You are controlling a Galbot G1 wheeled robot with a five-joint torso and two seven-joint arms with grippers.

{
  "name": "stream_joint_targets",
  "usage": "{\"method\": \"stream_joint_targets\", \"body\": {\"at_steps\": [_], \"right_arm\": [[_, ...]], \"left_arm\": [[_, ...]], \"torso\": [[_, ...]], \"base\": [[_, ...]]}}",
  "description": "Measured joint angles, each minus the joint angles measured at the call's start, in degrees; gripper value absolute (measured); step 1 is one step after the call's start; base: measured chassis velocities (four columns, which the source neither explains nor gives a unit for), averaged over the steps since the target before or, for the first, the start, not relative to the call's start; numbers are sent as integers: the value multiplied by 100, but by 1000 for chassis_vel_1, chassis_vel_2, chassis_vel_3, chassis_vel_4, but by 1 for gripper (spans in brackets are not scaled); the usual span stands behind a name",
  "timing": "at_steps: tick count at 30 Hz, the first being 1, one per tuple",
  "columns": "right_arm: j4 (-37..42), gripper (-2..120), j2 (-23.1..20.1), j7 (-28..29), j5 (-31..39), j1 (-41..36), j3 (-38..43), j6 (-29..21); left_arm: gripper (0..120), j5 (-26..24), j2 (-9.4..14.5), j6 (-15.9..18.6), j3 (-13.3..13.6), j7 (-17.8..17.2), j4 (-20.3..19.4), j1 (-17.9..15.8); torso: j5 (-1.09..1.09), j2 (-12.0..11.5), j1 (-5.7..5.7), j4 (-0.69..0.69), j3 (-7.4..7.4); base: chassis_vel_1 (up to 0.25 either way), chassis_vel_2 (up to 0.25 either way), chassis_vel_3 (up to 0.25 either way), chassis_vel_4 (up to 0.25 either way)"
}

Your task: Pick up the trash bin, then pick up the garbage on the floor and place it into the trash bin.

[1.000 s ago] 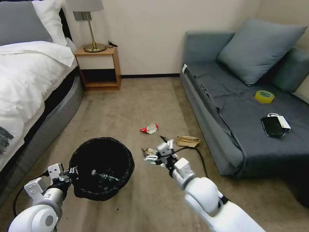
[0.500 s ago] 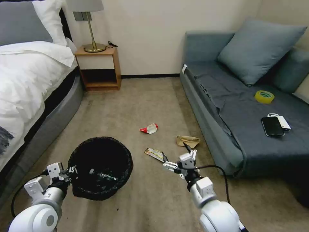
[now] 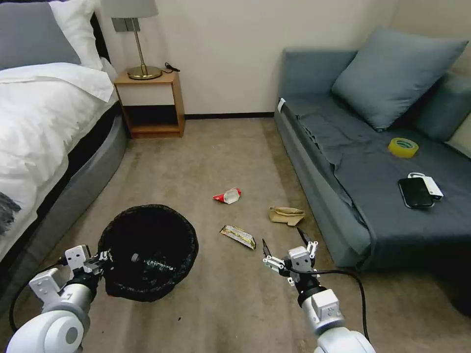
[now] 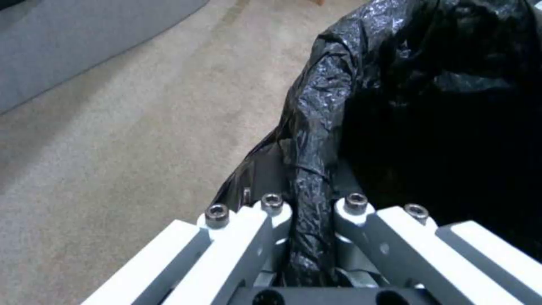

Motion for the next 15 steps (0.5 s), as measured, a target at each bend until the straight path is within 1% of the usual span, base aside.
{"method": "stream_joint_targets", "body": {"at_steps": [15], "right_arm": [[0,100,34,-131,-16,-44,-8,-2]], "left_arm": [[4,-93,0,-21,-87,15,22,2]], "torso": [[0,0,0,0,0]], "base": [[0,0,0,0]]}}
